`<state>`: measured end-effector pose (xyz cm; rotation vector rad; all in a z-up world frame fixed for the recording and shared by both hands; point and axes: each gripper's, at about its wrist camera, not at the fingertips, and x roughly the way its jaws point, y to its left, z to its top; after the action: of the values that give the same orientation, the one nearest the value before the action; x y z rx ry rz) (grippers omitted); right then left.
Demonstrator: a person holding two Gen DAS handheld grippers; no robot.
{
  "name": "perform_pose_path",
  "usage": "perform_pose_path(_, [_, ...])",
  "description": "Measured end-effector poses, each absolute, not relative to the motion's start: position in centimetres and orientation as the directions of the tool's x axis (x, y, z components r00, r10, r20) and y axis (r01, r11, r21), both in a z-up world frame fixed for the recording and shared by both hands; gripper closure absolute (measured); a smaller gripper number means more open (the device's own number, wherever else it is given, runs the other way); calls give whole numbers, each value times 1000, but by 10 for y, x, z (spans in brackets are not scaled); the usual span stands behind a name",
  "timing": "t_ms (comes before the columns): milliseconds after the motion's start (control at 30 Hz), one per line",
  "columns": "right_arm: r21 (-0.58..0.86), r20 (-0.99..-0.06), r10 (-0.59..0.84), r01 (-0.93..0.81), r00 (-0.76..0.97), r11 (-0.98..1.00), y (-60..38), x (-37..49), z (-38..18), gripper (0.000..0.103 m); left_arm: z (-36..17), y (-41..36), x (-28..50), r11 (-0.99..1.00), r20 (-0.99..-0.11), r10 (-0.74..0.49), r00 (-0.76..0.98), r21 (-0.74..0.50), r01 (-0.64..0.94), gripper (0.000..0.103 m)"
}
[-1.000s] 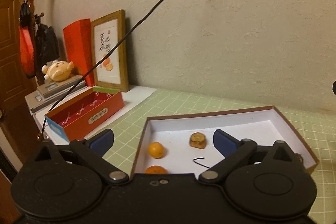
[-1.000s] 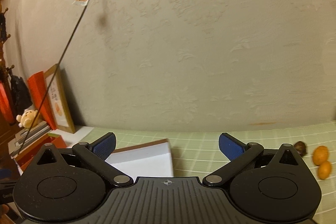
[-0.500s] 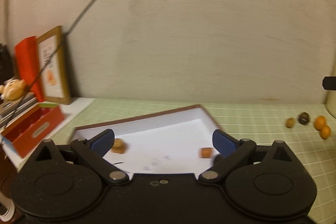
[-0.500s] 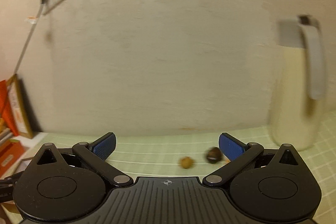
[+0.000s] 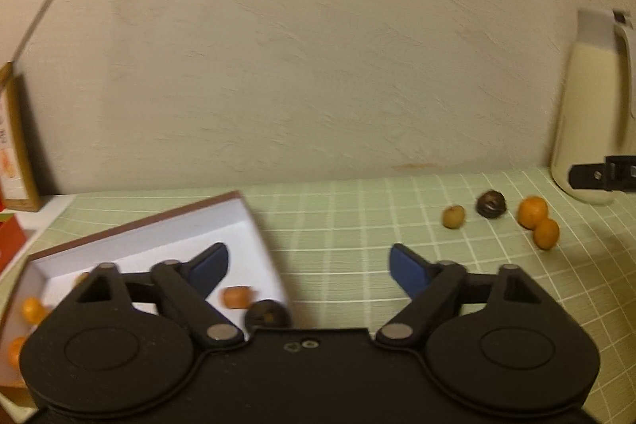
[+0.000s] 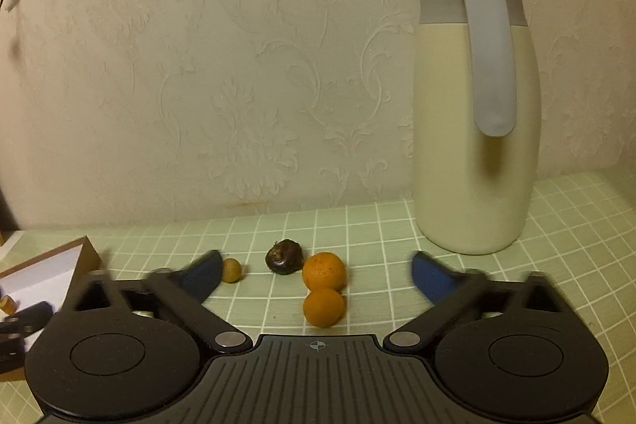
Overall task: Organize fruits
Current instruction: 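Move both open tools back toward the remaining fruits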
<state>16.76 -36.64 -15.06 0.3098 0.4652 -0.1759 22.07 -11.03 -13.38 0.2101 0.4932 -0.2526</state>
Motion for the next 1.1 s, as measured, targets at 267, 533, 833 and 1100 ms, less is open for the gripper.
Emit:
perform_pose_path(267, [232, -528, -74, 227, 846, 946, -372, 185, -167, 49, -148, -153, 249, 918, -540, -256, 802, 123, 376, 43])
perform_pose_path(533, [241, -574, -39, 214, 818, 947, -376, 201, -185, 50, -167, -188, 277, 890, -567, -284, 773, 144, 432, 53])
perform_pose_path(833, [251, -601, -11, 202, 799, 947, -376, 212, -197, 56, -179, -211, 293, 871, -576, -306, 758, 152, 468, 55])
perform_pose_path(1100, [254, -621, -11, 214, 784, 943, -375, 223, -206, 65, -186, -227, 298, 854, -583, -321, 746, 162, 494, 55])
